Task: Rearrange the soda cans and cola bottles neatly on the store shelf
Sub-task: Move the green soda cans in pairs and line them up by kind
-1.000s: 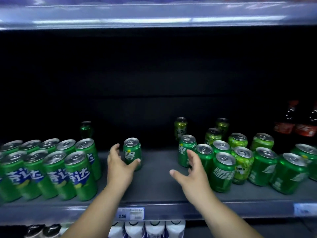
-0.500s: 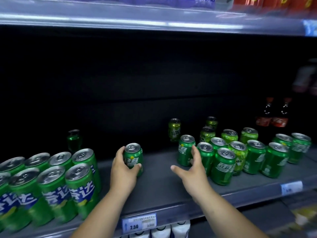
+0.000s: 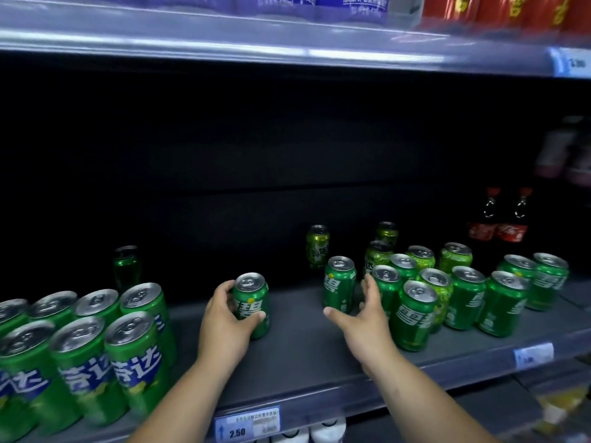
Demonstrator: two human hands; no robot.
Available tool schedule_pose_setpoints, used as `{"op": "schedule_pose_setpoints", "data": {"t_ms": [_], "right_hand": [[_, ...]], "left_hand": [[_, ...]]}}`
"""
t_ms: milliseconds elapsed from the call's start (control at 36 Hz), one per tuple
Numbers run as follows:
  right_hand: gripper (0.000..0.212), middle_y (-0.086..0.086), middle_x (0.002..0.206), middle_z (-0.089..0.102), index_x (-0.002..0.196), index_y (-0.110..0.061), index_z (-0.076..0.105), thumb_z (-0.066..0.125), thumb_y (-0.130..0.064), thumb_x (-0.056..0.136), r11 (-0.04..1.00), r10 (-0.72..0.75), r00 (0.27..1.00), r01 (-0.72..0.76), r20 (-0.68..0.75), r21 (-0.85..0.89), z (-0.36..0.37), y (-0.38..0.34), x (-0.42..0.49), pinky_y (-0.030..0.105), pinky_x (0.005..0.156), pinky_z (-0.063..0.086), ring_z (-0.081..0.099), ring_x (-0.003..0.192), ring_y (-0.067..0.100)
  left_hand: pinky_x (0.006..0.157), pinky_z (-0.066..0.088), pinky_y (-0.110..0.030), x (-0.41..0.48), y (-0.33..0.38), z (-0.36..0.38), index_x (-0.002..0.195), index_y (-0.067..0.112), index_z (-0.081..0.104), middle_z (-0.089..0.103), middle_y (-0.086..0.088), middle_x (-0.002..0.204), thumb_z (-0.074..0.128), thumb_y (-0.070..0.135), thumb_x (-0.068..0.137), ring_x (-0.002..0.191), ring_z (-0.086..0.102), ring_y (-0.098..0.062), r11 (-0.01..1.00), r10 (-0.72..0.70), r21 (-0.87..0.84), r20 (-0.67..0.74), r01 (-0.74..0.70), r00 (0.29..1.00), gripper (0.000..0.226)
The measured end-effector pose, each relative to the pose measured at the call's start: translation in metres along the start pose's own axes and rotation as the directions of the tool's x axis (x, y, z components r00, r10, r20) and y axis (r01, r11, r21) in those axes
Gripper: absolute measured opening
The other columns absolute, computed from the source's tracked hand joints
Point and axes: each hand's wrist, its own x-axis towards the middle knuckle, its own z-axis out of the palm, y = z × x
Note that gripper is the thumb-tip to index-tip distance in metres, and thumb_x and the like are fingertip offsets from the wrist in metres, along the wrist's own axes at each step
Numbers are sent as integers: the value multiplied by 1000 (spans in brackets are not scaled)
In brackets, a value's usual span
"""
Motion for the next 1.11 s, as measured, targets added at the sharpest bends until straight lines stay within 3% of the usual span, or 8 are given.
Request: {"op": "schedule_pose_setpoints", "data": {"t_ms": [139,250,417,556,694,778,972,1111], "right_hand": [[109,-14,149,35,156,-38,14,85,-17,76,1000,21,999,-20,25,-5,0,5,13,38,113,39,40,135,12],[106,-6,143,51,154,-36,22,86,-14,73,999,17,999,-15,39,-46,3,9,25,42,111,43,52,129,18],[100,2,147,48,157,-28,20,81,-12,79,985,-6,1000,5,-1,-171,11,8,42,31,103,42,51,129,21],[96,9,156,34,157,-17,20,80,-16,82,963,-50,997,34,-53,-267,25,8,51,26,104,33,44,136,27],[89,17,145,44,155,-19,19,76,-16,86,939,-60,996,33,-68,-343,35,11,57,36,103,39,50,126,34],[86,16,140,49,153,-22,23,76,-18,86,928,-79,995,51,-62,-369,35,15,59,39,100,42,53,122,34],[84,-1,132,60,145,-36,31,78,-9,81,965,-95,980,133,172,-227,40,21,40,30,95,47,60,113,17],[85,-8,134,58,141,-45,30,77,-9,81,971,-113,935,175,336,-161,50,21,17,38,108,46,57,121,8]], "left_hand": [[89,52,-35,-6,8,5,124,33,48,61,3,117,92,21,62,104,60,-12,1000,15,9,20,-15,1000,76],[92,50,-34,-7,9,5,132,29,46,58,3,119,92,20,62,108,59,-13,1000,5,10,47,-6,999,85],[82,45,-16,-13,16,2,126,38,51,59,25,107,88,10,67,105,59,-2,999,0,-51,65,3,998,75],[84,47,-19,-21,17,-4,118,46,53,62,24,106,87,7,67,104,59,2,996,-2,-89,44,6,999,73],[93,50,-28,-20,11,-13,111,59,50,66,22,109,90,12,64,106,63,-4,999,-12,-50,42,14,999,78],[96,49,-29,-20,13,-16,116,56,45,63,21,113,89,15,64,108,61,-3,1000,-13,-17,67,15,998,80],[99,50,-35,-22,8,-20,127,53,43,64,21,115,87,13,67,108,62,-2,1000,-9,0,104,10,994,84],[100,49,-33,-28,4,-29,131,54,42,63,21,120,85,8,69,111,61,-2,1000,15,-24,108,-12,994,88]]}}
